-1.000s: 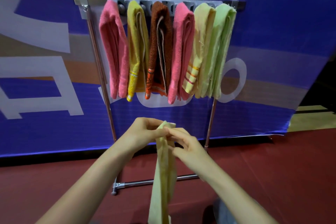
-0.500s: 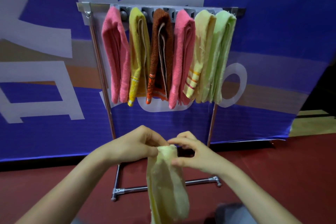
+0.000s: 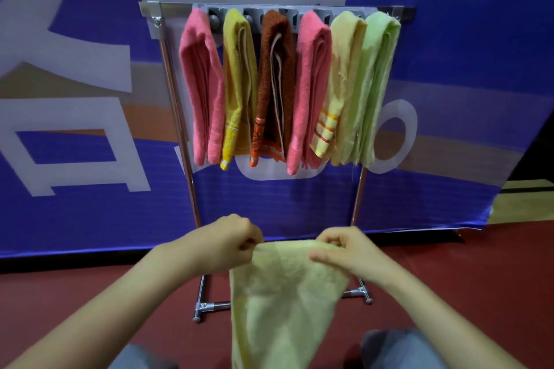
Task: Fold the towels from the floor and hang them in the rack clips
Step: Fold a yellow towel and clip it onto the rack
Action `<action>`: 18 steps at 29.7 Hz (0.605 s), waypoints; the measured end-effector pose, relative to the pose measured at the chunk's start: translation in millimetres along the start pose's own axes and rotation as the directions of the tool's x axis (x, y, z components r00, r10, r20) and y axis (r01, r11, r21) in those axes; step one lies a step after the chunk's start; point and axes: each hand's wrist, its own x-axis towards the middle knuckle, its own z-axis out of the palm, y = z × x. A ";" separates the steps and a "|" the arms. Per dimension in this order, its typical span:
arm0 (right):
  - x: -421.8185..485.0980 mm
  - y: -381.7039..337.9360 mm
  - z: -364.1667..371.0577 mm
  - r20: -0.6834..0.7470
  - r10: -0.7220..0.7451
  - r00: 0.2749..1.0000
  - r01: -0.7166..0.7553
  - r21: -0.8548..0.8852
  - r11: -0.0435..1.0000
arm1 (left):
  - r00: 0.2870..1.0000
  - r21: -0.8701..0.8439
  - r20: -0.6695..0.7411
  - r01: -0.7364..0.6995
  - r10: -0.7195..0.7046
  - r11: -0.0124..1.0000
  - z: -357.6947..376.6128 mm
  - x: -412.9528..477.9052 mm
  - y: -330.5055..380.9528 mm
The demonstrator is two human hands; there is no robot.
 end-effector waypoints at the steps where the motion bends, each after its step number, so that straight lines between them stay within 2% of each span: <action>1: 0.3 -4.7 -2.3 -0.050 0.000 0.999 0.001 0.008 1.000 | 0.999 0.029 -0.022 0.026 -0.026 0.999 3.0 1.1 -0.7; 5: 4.2 -21.3 -14.5 -0.096 0.024 0.995 -0.030 -0.068 0.997 | 0.981 0.038 -0.182 0.071 -0.063 0.997 -0.7 3.2 -4.5; 8: 3.9 -22.8 -22.2 -0.120 0.037 0.992 -0.060 -0.195 0.979 | 0.949 -0.162 -0.291 0.075 -0.121 0.984 -8.9 1.9 -5.4; 10: 3.7 -22.6 -25.3 -0.179 0.045 0.983 -0.088 -0.237 0.967 | 0.938 -0.334 -0.288 0.091 -0.193 0.938 -12.6 1.3 -5.5; 13: 5.1 -29.8 -26.4 -0.272 0.083 0.959 -0.129 -0.155 0.980 | 0.908 -0.522 -0.304 0.094 -0.288 0.848 -12.8 3.0 -4.5; 18: 13.1 -53.4 -22.0 -0.324 0.163 0.932 -0.135 0.105 0.985 | 0.838 -0.649 -0.382 0.057 -0.390 0.759 -14.2 9.5 9.7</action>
